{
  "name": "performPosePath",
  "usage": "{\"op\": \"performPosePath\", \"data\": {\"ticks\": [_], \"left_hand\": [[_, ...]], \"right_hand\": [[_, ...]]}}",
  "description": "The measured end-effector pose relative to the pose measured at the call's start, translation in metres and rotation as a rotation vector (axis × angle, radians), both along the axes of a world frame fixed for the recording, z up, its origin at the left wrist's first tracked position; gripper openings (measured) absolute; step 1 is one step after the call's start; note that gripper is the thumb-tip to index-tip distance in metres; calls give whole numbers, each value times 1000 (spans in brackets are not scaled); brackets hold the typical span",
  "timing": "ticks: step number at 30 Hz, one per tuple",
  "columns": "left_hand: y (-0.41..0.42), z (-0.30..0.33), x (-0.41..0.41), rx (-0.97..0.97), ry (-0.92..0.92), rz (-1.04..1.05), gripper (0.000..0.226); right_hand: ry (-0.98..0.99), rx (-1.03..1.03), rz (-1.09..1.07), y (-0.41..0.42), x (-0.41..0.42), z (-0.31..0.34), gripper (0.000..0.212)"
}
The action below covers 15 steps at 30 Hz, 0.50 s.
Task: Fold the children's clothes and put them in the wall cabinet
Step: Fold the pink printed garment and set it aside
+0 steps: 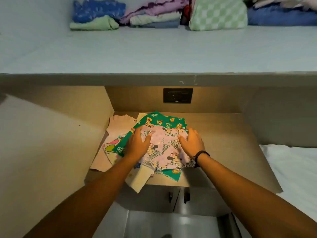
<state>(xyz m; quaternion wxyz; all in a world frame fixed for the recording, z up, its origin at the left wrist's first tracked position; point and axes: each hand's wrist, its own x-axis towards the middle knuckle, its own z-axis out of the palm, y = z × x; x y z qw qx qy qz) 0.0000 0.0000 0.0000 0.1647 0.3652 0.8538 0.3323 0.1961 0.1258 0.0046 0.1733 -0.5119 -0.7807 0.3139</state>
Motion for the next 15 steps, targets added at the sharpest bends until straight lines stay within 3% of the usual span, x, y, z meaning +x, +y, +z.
{"op": "performPosePath", "data": {"ticks": [2, 6, 7, 8, 11, 15], "left_hand": [[22, -15, -14, -13, -70, 46, 61], [59, -45, -38, -96, -146, 164, 63], [65, -50, -43, -107, -138, 181, 56], [71, -52, -48, -113, -132, 192, 46], [79, -52, -55, -140, -106, 226, 26], [81, -40, -36, -93, 75, 193, 17]], "right_hand": [[15, -53, -19, 25, -13, -22, 54], [52, -179, -47, 84, -32, -90, 84], [66, -211, -78, 89, -35, -90, 83], [60, -235, -95, 90, -36, -83, 74], [58, -216, -145, 82, -31, -58, 18], [117, -185, -126, 74, -12, -44, 19]]}}
